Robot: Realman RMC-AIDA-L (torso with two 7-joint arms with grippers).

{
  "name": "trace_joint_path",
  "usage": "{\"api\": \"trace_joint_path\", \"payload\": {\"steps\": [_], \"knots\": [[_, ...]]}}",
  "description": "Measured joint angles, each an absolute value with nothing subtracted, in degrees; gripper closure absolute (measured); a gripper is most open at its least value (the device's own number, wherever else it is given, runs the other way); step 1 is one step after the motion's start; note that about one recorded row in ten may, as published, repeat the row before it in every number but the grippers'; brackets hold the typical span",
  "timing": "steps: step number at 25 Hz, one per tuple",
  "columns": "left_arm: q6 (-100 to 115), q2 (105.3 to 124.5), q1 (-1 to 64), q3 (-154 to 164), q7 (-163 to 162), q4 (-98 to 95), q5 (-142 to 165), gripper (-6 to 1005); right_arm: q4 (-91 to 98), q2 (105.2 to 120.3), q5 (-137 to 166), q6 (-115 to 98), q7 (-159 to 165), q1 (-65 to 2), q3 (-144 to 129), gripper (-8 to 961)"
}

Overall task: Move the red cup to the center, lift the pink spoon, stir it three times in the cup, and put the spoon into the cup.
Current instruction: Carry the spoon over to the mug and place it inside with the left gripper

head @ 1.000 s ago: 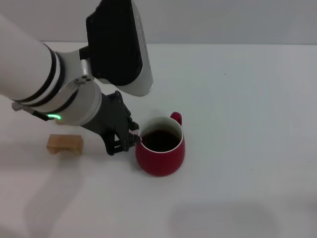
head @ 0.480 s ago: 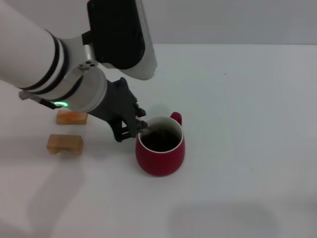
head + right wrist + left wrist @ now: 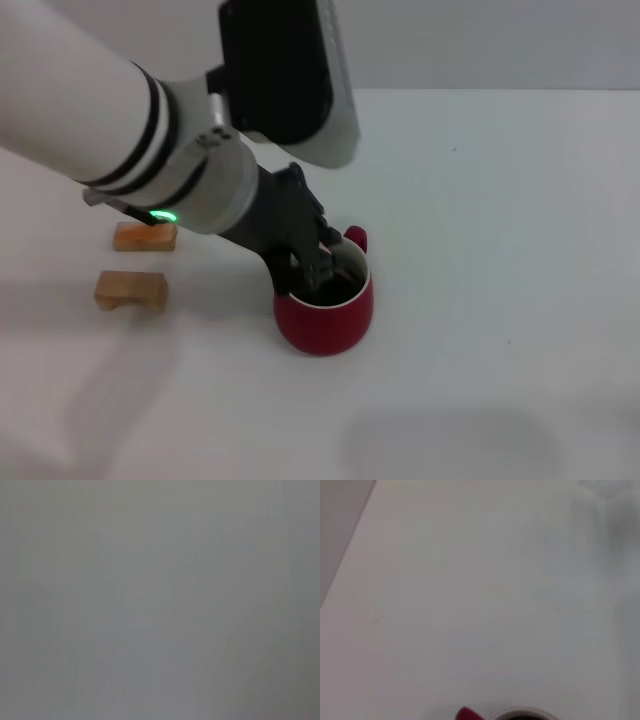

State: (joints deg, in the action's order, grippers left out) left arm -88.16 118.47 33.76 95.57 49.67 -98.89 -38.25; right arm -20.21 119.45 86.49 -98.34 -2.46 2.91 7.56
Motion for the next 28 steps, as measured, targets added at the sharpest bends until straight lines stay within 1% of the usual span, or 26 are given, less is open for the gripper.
{"api": "trace_joint_path", "payload": {"steps": [14,28], "knots": [[-91.8,118.12,31.4,95.9,48.5,-100.8,-37.7,825,-20.2,119.44,86.5,-98.3,-2.5,2.8,7.5,953],[-89.9,118.19,33.4,94.1,48.8,-99.2,-34.9,819,-20.2,119.43,86.2,-98.9,-2.5,2.9,6.9,954]]}}
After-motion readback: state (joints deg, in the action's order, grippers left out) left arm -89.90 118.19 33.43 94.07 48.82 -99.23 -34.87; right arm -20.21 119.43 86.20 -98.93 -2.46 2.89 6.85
